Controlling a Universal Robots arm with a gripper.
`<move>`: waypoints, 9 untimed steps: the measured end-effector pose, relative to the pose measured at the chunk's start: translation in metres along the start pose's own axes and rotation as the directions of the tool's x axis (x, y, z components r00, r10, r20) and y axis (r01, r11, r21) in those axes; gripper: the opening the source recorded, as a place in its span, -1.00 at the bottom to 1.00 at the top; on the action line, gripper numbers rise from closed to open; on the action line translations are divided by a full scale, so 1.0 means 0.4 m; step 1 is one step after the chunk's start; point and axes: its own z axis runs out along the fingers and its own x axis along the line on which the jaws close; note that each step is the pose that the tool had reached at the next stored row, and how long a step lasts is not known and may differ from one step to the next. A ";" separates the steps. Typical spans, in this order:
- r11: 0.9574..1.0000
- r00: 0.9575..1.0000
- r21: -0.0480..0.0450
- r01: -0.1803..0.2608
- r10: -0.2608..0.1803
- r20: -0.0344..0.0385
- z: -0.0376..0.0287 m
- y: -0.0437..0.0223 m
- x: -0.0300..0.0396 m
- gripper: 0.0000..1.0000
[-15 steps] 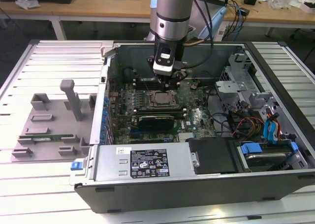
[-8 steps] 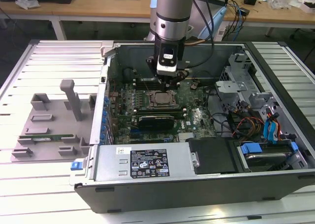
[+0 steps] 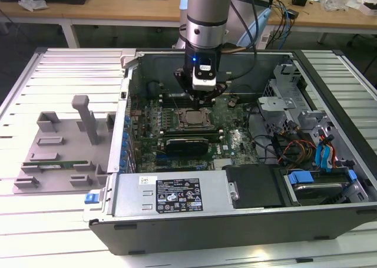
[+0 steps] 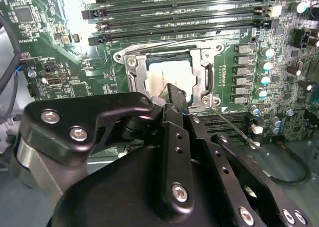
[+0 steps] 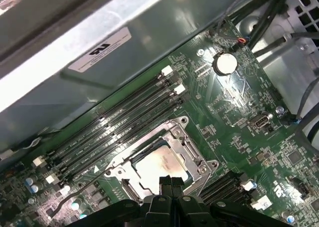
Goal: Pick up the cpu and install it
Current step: 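Install the first cpu locking lever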
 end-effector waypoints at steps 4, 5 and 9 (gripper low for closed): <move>0.999 0.999 -0.001 0.034 -0.034 0.002 0.000 0.000 0.000 -0.79; 0.999 0.999 -0.001 0.042 -0.042 0.002 0.000 0.000 0.000 -0.79; 0.997 0.997 -0.002 0.080 -0.080 0.004 0.000 0.000 0.000 -0.79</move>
